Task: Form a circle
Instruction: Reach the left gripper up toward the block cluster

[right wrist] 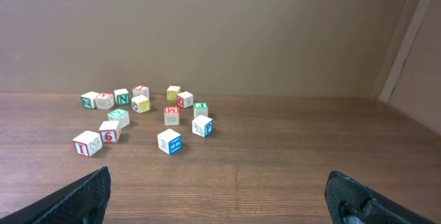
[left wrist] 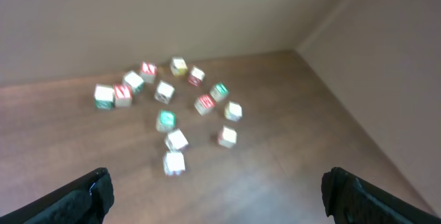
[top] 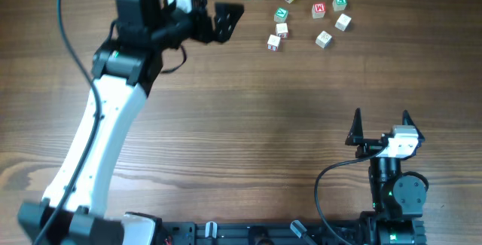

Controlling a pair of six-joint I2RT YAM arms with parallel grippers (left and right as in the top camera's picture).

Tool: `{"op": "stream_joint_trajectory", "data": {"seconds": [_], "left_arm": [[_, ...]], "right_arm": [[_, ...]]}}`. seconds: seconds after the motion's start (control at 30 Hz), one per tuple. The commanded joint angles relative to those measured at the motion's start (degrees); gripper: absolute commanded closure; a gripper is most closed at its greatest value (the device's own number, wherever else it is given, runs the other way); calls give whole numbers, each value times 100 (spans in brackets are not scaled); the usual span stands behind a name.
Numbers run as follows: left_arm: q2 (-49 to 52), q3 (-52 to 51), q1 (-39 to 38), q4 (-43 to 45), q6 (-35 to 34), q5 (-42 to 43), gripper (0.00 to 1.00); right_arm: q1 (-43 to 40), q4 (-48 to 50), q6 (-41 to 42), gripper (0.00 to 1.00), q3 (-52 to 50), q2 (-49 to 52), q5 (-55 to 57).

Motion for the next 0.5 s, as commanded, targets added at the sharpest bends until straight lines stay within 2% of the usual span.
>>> {"op": "stream_joint_trajectory", "data": {"seconds": [0.0, 0.33, 0.47], "left_arm": [[719, 800, -229, 20, -35, -636, 0], [3117, 2771, -872, 22, -284, -1576, 0], [3987, 3110, -1132, 304, -264, -1827, 0]], "right_arm": [[-20, 20, -50, 0, -7, -46, -74], [-20, 20, -50, 0, -7, -46, -74], [-20, 20, -50, 0, -7, -46, -72]]}}
